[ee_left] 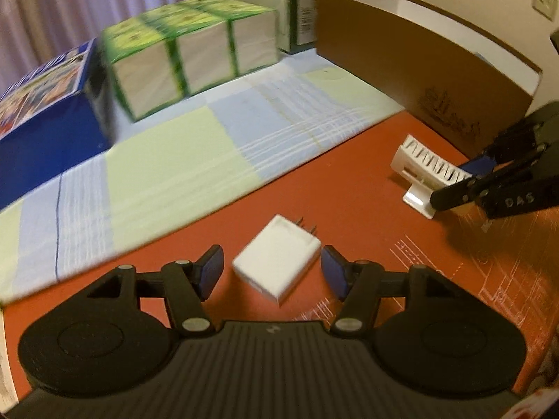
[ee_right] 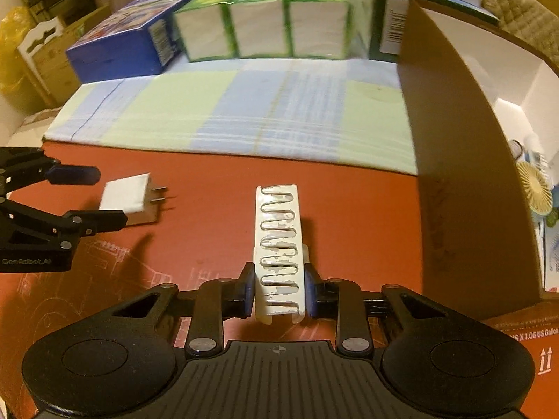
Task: Organize rigid objects
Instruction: 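Grasp the white plug adapter with the left tool while the right tool grasps the white comb holder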
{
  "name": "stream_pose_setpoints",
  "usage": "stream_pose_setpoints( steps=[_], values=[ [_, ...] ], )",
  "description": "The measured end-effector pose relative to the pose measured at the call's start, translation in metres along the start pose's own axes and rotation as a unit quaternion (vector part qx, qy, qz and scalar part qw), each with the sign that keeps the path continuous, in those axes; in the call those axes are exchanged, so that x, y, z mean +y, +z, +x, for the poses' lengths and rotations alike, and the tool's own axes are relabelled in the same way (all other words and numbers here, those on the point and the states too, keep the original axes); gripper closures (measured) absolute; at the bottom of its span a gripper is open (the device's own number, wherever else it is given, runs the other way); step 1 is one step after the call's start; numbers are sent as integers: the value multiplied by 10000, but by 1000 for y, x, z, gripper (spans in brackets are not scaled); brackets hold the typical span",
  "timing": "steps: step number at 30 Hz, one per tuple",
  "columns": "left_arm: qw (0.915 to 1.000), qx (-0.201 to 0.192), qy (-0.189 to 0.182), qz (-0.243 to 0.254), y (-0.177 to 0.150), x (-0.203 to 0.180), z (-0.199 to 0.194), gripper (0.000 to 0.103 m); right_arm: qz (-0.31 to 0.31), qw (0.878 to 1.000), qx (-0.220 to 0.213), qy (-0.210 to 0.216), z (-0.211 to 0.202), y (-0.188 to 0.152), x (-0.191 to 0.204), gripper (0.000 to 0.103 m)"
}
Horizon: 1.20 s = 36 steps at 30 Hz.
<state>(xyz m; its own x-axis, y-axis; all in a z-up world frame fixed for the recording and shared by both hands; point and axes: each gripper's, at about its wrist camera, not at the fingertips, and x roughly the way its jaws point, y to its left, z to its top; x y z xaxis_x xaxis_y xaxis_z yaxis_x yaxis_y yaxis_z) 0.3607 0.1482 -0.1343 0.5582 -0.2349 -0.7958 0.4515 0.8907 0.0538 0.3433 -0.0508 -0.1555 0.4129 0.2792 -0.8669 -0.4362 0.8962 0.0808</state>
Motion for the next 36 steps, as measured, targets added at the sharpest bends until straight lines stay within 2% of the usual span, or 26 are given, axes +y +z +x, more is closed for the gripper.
stream_pose_setpoints(
  steps=[6,10,27,36],
  values=[
    [9987,150,-154,471,9,-1,20,46,83,10000,0,28,-2,0,-3,78],
    [9985,265,-197,427,11,-2,27,51,140,9999,1,44,-2,0,-4,78],
    [9973,505,152,-513,2,-22,11,53,-116,9997,-26,209,-9,-10,-1,78],
    [9864,526,498,-1476,-14,-45,-7,53,-311,9989,33,356,-22,-30,-4,78]
  ],
)
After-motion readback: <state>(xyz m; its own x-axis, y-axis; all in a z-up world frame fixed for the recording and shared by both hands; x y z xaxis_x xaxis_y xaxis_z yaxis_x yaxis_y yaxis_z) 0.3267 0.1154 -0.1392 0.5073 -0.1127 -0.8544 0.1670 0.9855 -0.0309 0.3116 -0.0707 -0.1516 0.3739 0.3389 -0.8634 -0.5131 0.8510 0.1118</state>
